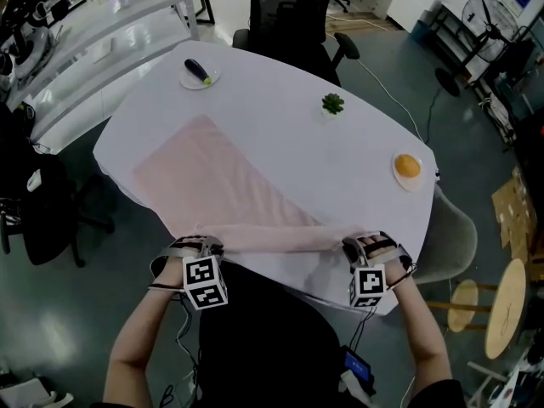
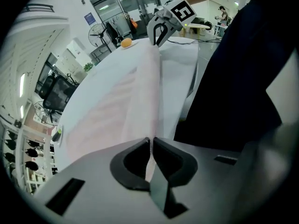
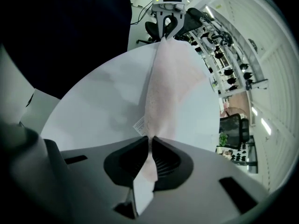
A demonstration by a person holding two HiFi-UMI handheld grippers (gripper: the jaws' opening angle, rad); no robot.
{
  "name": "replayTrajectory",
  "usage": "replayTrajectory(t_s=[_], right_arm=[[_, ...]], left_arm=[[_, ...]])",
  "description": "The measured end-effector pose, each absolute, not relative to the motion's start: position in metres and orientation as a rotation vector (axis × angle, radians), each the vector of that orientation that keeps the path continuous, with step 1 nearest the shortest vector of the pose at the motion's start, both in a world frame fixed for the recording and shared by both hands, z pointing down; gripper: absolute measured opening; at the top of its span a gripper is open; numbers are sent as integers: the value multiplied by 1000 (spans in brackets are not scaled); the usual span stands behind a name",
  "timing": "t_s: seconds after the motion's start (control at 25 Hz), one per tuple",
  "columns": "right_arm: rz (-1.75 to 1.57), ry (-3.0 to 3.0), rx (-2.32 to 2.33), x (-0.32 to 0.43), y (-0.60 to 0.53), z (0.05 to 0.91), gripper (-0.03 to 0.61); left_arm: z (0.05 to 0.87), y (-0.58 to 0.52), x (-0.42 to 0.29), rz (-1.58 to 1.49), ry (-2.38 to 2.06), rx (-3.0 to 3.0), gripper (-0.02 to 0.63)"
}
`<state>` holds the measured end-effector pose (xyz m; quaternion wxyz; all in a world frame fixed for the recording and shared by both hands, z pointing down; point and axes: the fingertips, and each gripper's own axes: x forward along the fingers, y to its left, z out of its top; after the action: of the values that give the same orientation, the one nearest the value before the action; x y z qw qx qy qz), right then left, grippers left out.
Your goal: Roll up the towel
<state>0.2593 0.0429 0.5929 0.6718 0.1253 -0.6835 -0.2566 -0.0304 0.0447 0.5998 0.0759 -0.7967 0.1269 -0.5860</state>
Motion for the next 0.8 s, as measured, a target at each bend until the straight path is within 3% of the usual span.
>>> replayTrajectory(t_s=[0.8], right_arm=[[37, -1693, 242, 269, -20, 597, 41]], left_arm=[[587, -27, -32, -1778, 355, -2462, 35]])
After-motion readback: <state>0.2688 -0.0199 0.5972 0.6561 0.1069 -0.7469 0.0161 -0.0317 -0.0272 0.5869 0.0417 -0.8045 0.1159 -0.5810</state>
